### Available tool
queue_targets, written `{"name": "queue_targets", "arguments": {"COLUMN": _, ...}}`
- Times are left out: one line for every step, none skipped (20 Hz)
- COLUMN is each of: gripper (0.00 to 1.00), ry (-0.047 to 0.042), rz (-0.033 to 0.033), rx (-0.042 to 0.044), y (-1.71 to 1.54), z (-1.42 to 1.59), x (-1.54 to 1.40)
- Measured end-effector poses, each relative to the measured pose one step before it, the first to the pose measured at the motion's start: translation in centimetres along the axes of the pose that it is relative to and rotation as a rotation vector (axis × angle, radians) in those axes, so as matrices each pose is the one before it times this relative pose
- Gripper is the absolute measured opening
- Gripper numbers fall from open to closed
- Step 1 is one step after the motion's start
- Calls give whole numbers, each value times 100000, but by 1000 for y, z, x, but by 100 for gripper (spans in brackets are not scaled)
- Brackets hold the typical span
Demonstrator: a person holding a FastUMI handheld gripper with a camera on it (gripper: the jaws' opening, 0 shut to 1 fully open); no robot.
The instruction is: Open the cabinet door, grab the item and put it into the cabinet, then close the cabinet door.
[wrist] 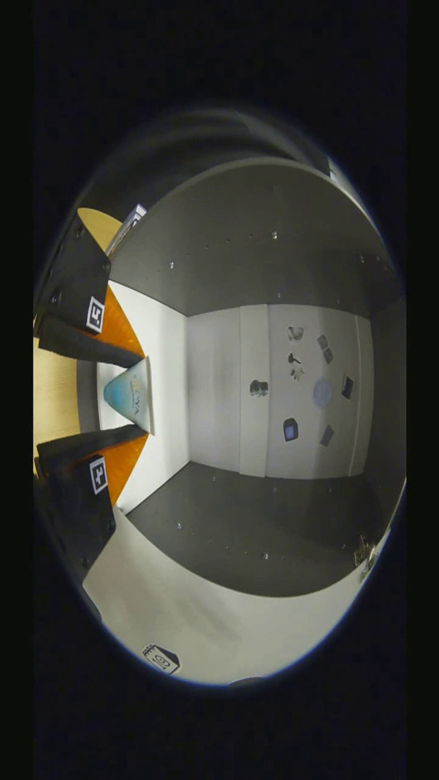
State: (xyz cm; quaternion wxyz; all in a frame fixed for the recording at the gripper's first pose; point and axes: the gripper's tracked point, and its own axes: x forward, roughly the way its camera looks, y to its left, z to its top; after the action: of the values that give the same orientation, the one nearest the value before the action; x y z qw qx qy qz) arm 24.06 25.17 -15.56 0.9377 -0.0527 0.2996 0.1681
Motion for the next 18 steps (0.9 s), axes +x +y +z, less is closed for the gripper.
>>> {"name": "queue_targets", "arguments": {"gripper": 60, "ry": 2159, "rz": 169, "rx": 66, "y": 44, "z": -405, "x": 579}}
{"name": "queue_targets", "arguments": {"gripper": 60, "ry": 1271, "rz": -41, "rx": 305, "y": 30, "z": -105, "x": 570}}
{"name": "queue_targets", "arguments": {"gripper": 60, "ry": 208, "rz": -195, "rx": 320, "y": 7, "z": -52, "x": 368}}
{"name": "queue_targets", "arguments": {"gripper": 60, "ry": 352, "rz": -275, "rx": 69, "y": -15, "z": -29, "x": 412}}
{"name": "queue_targets", "arguments": {"gripper": 60, "ry": 727, "rz": -307, "rx": -126, "y": -17, "z": -129, "x": 367}}
{"name": "queue_targets", "arguments": {"gripper": 60, "ry": 1278, "rz": -58, "rx": -133, "y": 13, "z": -283, "x": 415}}
{"name": "queue_targets", "arguments": {"gripper": 60, "ry": 1696, "rz": 243, "rx": 9, "y": 63, "z": -307, "x": 433}}
{"name": "queue_targets", "arguments": {"gripper": 61, "ry": 293, "rz": 200, "rx": -51, "y": 43, "z": -54, "x": 307}}
{"name": "queue_targets", "arguments": {"gripper": 62, "ry": -1258, "rz": -773, "rx": 282, "y": -172, "z": 358, "x": 264}}
{"name": "queue_targets", "arguments": {"gripper": 63, "ry": 132, "rz": -364, "rx": -346, "y": 24, "z": -9, "x": 251}}
{"name": "queue_targets", "arguments": {"gripper": 63, "ry": -259, "rz": 85, "rx": 8, "y": 55, "z": 95, "x": 38}}
{"name": "queue_targets", "arguments": {"gripper": 64, "ry": 171, "rz": -430, "rx": -54, "y": -108, "z": -17, "x": 43}}
{"name": "queue_targets", "arguments": {"gripper": 65, "ry": -193, "rz": -54, "rx": 76, "y": -116, "z": -20, "x": -205}}
{"name": "queue_targets", "arguments": {"gripper": 66, "ry": -1049, "rz": 351, "rx": 402, "y": 109, "z": 134, "x": -278}}
{"name": "queue_targets", "arguments": {"gripper": 70, "ry": -1433, "rz": -424, "rx": 246, "y": -140, "z": 284, "x": -170}}
{"name": "queue_targets", "arguments": {"gripper": 76, "ry": -1634, "rz": 46, "rx": 370, "y": -131, "z": 108, "x": -445}}
{"name": "queue_targets", "arguments": {"gripper": 88, "ry": -1063, "rz": 1008, "rx": 754, "y": 96, "z": 117, "x": -543}}
{"name": "queue_targets", "arguments": {"gripper": 92, "ry": -836, "rz": 355, "rx": 346, "y": -10, "z": -10, "x": -673}}
